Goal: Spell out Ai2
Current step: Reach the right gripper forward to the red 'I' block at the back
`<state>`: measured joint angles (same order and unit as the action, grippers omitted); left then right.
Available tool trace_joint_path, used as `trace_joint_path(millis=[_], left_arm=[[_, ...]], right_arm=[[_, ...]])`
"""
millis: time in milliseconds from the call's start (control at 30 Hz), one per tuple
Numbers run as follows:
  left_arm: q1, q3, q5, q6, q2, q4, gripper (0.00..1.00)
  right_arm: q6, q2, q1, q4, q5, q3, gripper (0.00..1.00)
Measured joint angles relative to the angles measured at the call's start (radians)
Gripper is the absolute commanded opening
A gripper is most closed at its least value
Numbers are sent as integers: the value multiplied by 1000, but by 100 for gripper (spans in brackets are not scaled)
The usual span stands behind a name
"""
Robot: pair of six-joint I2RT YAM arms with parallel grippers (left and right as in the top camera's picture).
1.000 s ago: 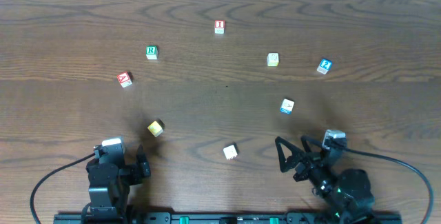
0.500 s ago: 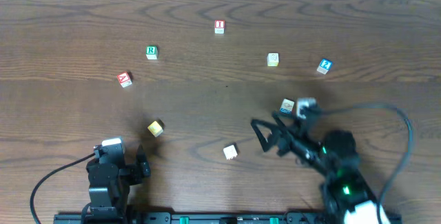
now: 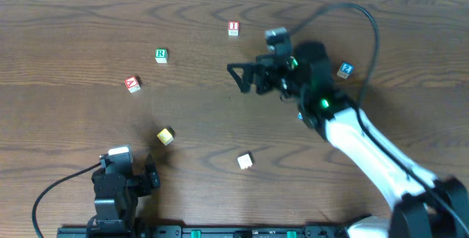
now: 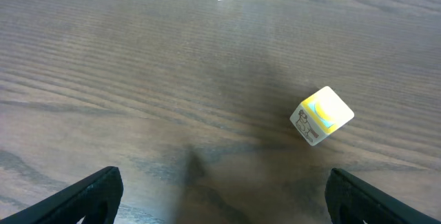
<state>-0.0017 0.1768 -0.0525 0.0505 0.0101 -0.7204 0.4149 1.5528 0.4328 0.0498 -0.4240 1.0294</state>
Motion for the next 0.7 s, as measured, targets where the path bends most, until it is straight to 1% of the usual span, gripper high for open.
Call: trace_joint_path(millis=[100, 233, 267, 400, 600, 700], left_arm=[[0, 0, 0, 0, 0, 0, 95], [0, 0, 0, 0, 0, 0, 95], [0, 0, 0, 0, 0, 0, 95], [0, 0, 0, 0, 0, 0, 95], [0, 0, 0, 0, 0, 0, 95], [0, 0, 0, 0, 0, 0, 95]], right_arm=[[-44, 117, 13, -86, 74, 171, 99], [-80, 261, 25, -157, 169, 375, 99], [-89, 336, 29, -182, 212, 476, 99], [-99, 507, 31, -214, 296, 686, 99], [-111, 743, 32, -226, 396, 922, 99], [-113, 830, 32, -257, 428, 983, 99]])
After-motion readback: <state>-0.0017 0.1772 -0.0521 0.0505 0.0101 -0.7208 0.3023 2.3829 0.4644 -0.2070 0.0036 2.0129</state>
